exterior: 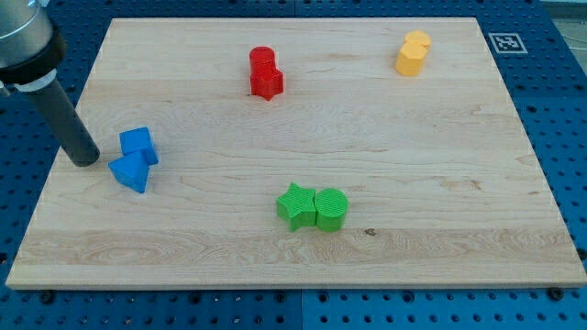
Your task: Separate the blue cube from the blue triangle
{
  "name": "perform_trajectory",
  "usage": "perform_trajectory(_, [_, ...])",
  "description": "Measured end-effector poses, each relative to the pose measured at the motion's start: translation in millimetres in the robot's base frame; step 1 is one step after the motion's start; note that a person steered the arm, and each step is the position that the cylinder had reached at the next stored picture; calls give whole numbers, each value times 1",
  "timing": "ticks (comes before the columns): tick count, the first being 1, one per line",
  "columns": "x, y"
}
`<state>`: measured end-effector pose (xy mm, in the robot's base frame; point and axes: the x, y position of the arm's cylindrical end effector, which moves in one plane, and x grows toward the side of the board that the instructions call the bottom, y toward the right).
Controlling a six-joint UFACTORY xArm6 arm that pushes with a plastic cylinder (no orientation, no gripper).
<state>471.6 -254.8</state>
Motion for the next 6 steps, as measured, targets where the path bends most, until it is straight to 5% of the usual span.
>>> perform_trajectory(2, [-30, 116])
perform_trajectory(5, [-88, 150])
perform_trajectory(6, [-95, 208])
